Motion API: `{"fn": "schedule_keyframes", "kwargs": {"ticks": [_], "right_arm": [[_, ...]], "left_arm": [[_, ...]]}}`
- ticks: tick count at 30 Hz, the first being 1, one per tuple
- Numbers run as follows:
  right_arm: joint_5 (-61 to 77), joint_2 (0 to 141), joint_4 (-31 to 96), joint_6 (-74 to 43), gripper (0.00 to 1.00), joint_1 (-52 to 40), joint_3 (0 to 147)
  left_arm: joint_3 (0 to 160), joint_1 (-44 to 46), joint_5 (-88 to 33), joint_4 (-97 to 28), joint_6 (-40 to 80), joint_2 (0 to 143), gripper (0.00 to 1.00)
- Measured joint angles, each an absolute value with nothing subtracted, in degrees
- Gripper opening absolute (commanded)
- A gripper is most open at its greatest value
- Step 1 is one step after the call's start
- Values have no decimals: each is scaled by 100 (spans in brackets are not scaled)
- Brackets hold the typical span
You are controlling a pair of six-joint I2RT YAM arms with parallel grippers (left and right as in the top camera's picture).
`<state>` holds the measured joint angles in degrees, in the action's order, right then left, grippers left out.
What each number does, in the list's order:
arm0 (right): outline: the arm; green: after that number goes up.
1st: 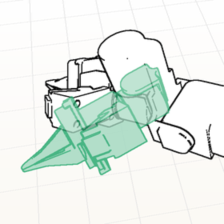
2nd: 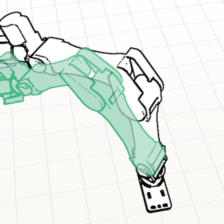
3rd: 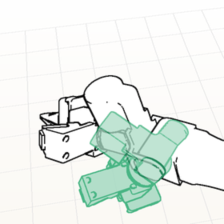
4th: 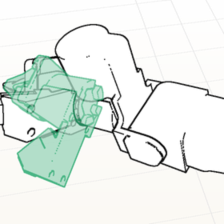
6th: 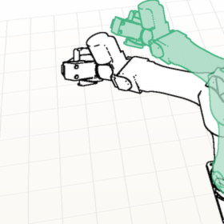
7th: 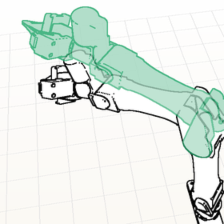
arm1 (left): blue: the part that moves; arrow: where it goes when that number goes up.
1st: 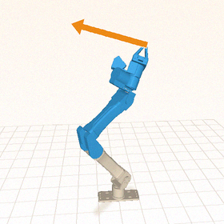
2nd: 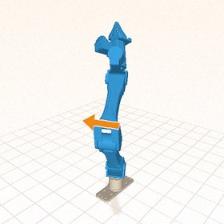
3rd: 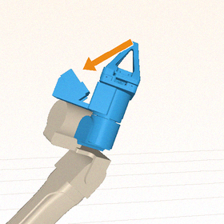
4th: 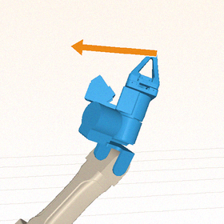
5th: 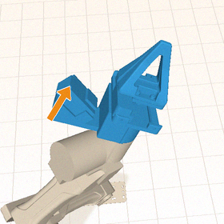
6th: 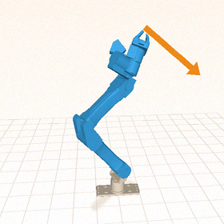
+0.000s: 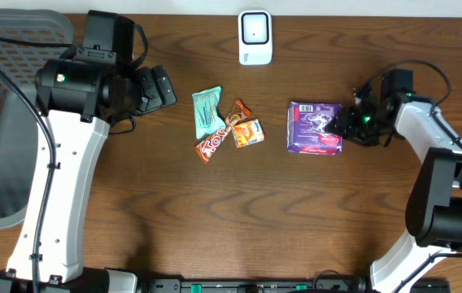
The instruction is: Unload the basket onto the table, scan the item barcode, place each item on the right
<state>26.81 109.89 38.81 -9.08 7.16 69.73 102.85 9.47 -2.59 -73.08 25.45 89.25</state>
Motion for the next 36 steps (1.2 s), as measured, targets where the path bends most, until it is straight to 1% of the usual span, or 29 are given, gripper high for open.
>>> {"fn": "schedule_keyframes", "kwargs": {"ticks": [1, 2, 7, 11, 14, 16, 20, 26, 29, 31, 36], "right_arm": [[2727, 10989, 3800, -886, 8, 716, 6888], [2759, 10989, 3771, -897, 1, 716, 6853], [2871, 10949, 3929, -913, 1, 731, 6932], [2687, 10947, 4580, -913, 1, 725, 7336], [2180, 10903, 5076, -958, 1, 711, 7959], [1496, 10809, 5500, -1114, 1, 635, 8427], [-510, 10457, 6178, -1592, 1, 156, 9122], [-3815, 10368, 6742, -2547, 1, -941, 9216], [-4637, 10665, 6748, -2727, 1, -1280, 9183], [-4864, 10940, 6748, -2801, 2, -1459, 9161], [-4626, 11611, 6506, -2867, 7, -1949, 9072]], "left_arm": [[10285, 947, -259, -7308, 2545, 8925, 98], [10287, 947, -259, -7308, 2545, 8925, 98], [10285, 947, -259, -7308, 2545, 8925, 98], [10285, 947, -259, -7306, 2545, 8925, 98], [10285, 947, -259, -7308, 2545, 8925, 98], [10285, 947, -259, -7308, 2545, 8925, 98], [10285, 947, -259, -7308, 2545, 8925, 98], [10285, 947, -259, -7310, 2545, 8925, 98], [10285, 947, -259, -7308, 2545, 8925, 98], [10285, 947, -259, -7308, 2545, 8925, 98], [10285, 947, -259, -7308, 2545, 8925, 98]]}}
